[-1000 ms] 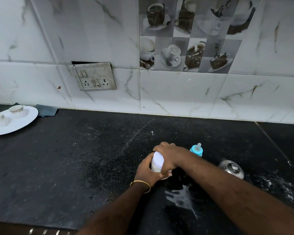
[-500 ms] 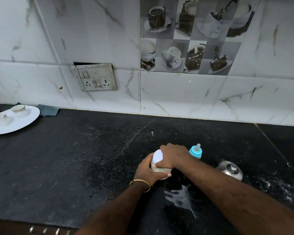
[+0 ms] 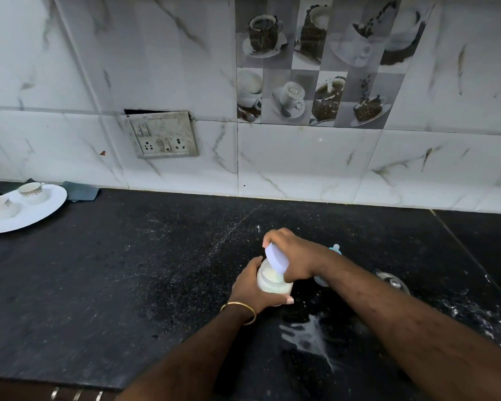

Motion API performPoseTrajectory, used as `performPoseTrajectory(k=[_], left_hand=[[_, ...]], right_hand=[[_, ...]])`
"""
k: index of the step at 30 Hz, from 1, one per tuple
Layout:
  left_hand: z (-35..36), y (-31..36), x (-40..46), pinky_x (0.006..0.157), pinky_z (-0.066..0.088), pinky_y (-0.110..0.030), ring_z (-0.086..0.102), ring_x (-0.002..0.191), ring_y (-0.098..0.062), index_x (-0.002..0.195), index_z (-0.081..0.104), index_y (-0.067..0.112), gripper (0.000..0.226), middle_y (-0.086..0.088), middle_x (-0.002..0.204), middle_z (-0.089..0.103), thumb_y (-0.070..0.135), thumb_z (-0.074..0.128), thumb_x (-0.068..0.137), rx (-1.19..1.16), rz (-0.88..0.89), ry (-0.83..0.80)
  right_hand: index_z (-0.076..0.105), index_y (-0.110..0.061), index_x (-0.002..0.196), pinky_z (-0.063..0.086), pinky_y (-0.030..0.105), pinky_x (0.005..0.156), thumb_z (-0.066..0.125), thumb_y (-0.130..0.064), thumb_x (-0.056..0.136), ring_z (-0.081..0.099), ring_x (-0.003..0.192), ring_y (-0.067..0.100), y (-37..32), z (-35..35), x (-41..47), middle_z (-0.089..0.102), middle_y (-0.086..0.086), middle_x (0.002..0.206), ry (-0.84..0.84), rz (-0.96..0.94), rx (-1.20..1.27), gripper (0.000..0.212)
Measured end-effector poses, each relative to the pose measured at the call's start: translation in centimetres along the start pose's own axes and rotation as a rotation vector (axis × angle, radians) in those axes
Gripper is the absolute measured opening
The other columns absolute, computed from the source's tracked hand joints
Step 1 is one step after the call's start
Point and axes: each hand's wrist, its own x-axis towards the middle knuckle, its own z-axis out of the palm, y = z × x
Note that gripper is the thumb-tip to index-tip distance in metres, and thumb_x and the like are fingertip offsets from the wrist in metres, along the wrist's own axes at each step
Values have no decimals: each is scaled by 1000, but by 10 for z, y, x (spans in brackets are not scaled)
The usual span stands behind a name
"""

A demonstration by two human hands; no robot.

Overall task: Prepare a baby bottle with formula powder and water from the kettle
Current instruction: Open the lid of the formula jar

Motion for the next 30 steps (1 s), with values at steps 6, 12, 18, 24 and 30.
performPoseTrajectory(k=[6,12,18,24,30], left_hand=[[-32,31,11,114,40,-46,48,134,-13,141,43,38,107,8,148,49,77,80,48,-43,87,13],[-62,62,7,86,58,-35,71,97,-15,115,63,20,62,-1,107,73,45,81,61,-309,130,-40],[-74,46,4,92,59,-43,70,104,-21,120,62,21,76,-1,112,72,46,88,53,-218,42,61],[-72,1,-19,89,51,-34,58,106,-19,118,57,20,81,0,117,60,41,96,50,215,-169,173],[-43,-27,-34,102,48,-39,52,121,-24,122,59,25,92,0,127,54,55,91,41,629,-276,-86]], right_hand=[[35,-47,127,53,30,89,83,-14,63,59,120,12,5,-3,0,44,-7,134,190,-35,576,86],[48,-46,124,45,54,108,87,-20,58,59,123,8,-3,11,3,58,-11,132,262,-139,702,81],[34,-30,146,43,47,111,89,-7,65,48,136,8,-13,26,8,46,-8,150,233,-155,640,101],[25,-31,154,39,31,104,84,-14,78,38,142,14,0,30,8,30,-1,160,241,-105,581,98],[45,-31,142,43,28,95,80,-17,81,50,130,14,33,16,-1,45,-4,148,409,-31,578,72]])
